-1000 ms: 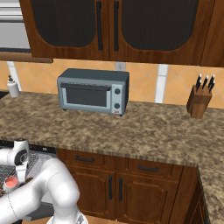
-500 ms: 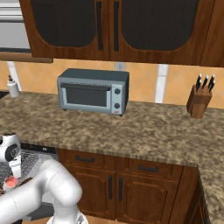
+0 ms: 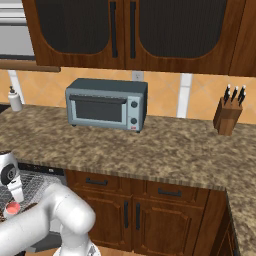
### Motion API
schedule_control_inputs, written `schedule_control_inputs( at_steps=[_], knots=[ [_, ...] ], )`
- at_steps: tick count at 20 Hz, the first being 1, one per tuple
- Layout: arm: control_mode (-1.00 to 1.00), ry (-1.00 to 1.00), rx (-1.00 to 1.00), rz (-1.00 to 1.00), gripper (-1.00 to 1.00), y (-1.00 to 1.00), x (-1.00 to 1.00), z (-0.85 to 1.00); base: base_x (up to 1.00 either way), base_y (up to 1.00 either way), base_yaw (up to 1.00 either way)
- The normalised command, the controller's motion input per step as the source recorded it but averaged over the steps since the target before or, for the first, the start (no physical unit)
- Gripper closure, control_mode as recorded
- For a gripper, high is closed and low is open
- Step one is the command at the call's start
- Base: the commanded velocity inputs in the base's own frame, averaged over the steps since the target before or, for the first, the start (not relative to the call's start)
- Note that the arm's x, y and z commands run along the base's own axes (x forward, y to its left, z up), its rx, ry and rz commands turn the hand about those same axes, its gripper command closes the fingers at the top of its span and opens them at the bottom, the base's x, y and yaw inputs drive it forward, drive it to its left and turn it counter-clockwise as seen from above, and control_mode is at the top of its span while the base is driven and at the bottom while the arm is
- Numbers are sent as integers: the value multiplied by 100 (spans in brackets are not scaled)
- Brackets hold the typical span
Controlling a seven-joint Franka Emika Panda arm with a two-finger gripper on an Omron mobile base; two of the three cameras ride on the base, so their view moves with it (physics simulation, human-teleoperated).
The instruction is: Pick up the cup and bowl from the counter, place them in the dishwasher, and close the dishwasher door.
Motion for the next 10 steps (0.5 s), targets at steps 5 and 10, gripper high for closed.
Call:
schedule_control_inputs(
  at_steps=[5, 10],
  knots=[
    [-100, -11, 11, -3, -100, -27, 0, 15, 0, 0, 0],
    [-100, -13, 12, 0, -100, -16, 0, 19, 0, 0, 0]
  ],
)
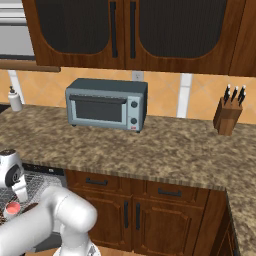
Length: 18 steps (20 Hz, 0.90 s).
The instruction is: Pick up the cup and bowl from the counter, place them in the dishwasher, and close the dishwasher door.
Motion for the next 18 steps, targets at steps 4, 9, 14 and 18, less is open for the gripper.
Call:
schedule_control_inputs(
  at_steps=[4, 9, 14, 18],
  knots=[
    [-100, -7, 8, 0, -100, 0, -13, 16, 0, 0, 0],
    [-100, 0, 6, 0, -100, 0, -23, 3, 0, 0, 0],
    [-100, -1, 5, 0, -100, 0, -16, 5, 0, 0, 0],
    [-100, -2, 3, 0, -100, 0, -4, 10, 0, 0, 0]
  ],
)
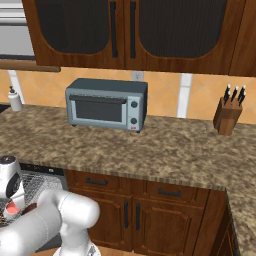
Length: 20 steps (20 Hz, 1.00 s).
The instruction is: Pick up the cup and bowl from the counter, place them in the dishwasher, and close the dishwasher door.
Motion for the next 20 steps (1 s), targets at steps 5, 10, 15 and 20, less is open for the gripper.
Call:
schedule_control_inputs(
  at_steps=[5, 10, 15, 20],
  knots=[
    [-100, -7, 4, 3, -100, 9, -19, 20, 0, 0, 0],
    [-100, -12, 5, 8, -100, 21, -40, 19, 0, 0, 0],
    [-100, -7, 3, 12, -100, 24, -38, 6, 0, 0, 0],
    [-100, 0, -1, 16, -100, 54, -17, 8, 0, 0, 0]
  ],
)
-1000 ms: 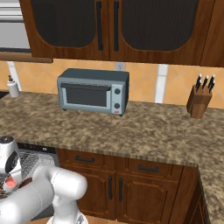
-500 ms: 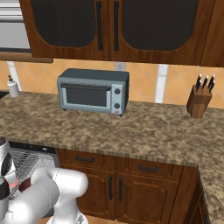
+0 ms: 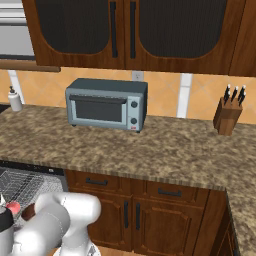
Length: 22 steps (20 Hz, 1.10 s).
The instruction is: Pick up the cup and bowl from the counter, place them in the dishwasher, and close the dishwasher door.
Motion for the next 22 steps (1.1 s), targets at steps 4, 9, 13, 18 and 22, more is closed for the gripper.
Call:
schedule_control_inputs(
  at_steps=[4, 9, 13, 18, 22],
  knots=[
    [-100, 2, -13, 36, -100, 72, -3, 28, 0, 0, 0],
    [-100, 0, -15, 48, -100, 51, 0, 3, 0, 0, 0],
    [-100, -6, -3, 43, -100, 5, -7, -1, 0, 0, 0],
    [-100, -2, 0, 34, -100, 0, -17, -2, 0, 0, 0],
    [-100, 0, -6, 33, -100, 8, -16, 0, 0, 0, 0]
  ],
)
